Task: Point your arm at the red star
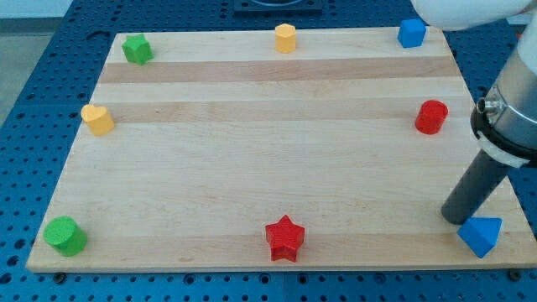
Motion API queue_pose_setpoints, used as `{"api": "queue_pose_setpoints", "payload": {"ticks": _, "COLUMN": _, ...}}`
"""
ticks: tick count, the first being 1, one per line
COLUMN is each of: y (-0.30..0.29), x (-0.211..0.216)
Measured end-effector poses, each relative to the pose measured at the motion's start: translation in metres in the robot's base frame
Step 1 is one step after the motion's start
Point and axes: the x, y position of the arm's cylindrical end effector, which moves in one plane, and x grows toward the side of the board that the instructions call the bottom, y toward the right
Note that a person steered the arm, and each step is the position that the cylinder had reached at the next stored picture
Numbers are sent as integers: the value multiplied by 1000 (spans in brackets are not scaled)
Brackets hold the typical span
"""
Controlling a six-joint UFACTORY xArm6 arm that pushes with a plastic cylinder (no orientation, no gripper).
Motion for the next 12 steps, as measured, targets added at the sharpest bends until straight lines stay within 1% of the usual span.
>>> {"api": "queue_pose_setpoints", "payload": {"ticks": 4, "y": -33, "x": -1}}
{"api": "queue_pose_setpoints", "payload": {"ticks": 6, "y": -58, "x": -6}}
{"api": "queue_pose_setpoints", "payload": {"ticks": 7, "y": -72, "x": -16}}
{"api": "queue_pose_setpoints", "payload": {"ticks": 12, "y": -130, "x": -18}}
